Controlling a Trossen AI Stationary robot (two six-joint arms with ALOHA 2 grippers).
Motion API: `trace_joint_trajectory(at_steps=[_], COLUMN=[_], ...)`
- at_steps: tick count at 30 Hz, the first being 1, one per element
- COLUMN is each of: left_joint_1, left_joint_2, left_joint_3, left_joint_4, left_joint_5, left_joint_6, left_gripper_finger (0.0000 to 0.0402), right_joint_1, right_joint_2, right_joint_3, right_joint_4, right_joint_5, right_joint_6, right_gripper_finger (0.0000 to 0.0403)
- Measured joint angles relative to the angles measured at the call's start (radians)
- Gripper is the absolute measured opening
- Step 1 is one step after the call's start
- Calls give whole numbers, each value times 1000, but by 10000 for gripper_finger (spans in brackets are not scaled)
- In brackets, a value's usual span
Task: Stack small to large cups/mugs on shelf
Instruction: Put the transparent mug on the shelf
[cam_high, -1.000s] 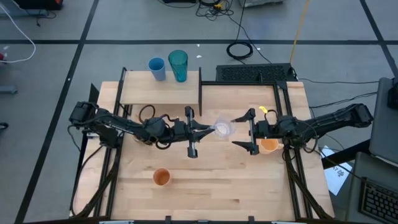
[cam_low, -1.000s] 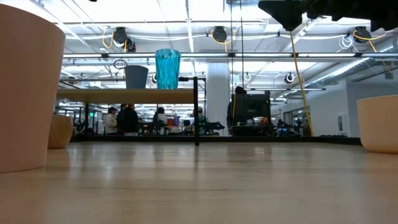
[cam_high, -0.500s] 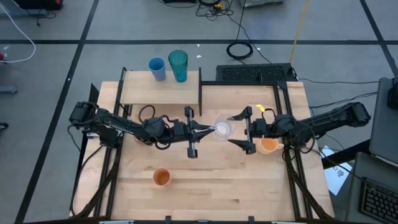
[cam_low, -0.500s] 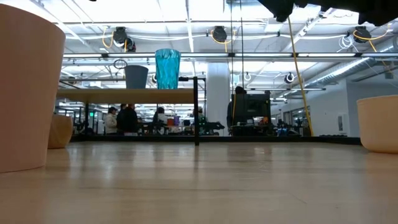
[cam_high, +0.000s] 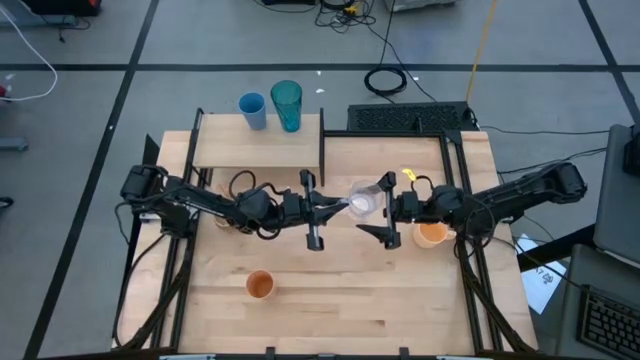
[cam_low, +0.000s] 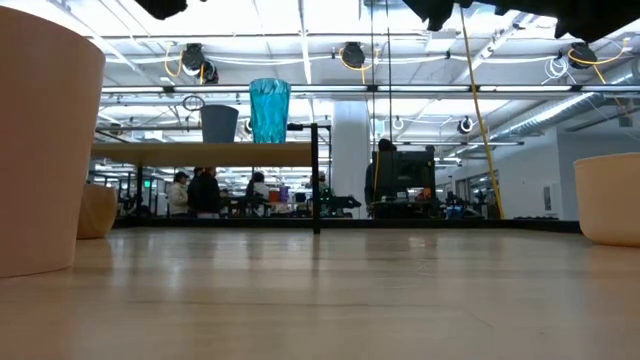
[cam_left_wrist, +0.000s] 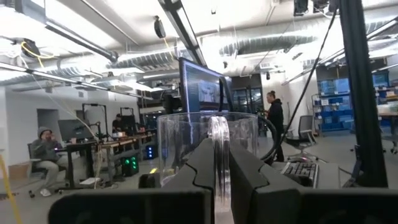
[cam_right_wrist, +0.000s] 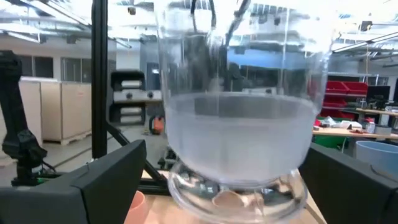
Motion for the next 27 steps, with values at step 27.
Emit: trace_joint_trajectory(at_steps=[27], left_joint_1=[0], left_joint_2=[2], left_joint_3=[0], left_joint_4=[-42], left_joint_5=[-24], left_joint_6=[0], left_gripper_finger=[17], right_joint_1=[0], right_joint_2=[-30], right_joint_3=[41], right_joint_4=[-70], right_joint_5=[67], right_joint_6=[-82], right_gripper_finger=[356])
